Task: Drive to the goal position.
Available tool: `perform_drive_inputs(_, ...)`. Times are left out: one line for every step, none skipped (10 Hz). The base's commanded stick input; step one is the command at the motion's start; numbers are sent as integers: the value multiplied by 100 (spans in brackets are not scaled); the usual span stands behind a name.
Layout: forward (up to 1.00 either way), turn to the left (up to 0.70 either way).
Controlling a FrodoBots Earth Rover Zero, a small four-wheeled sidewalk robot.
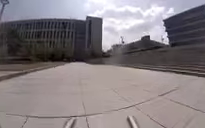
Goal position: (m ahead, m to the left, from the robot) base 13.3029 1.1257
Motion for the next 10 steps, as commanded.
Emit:
perform_drive_inputs(100,20)
perform_drive_inputs(100,27)
perform_drive_inputs(100,9)
perform_drive_inputs(100,0)
perform_drive_inputs(100,0)
perform_drive_inputs(100,0)
perform_drive_inputs(100,0)
perform_drive_inputs(100,0)
perform_drive_inputs(100,0)
perform_drive_inputs(100,0)
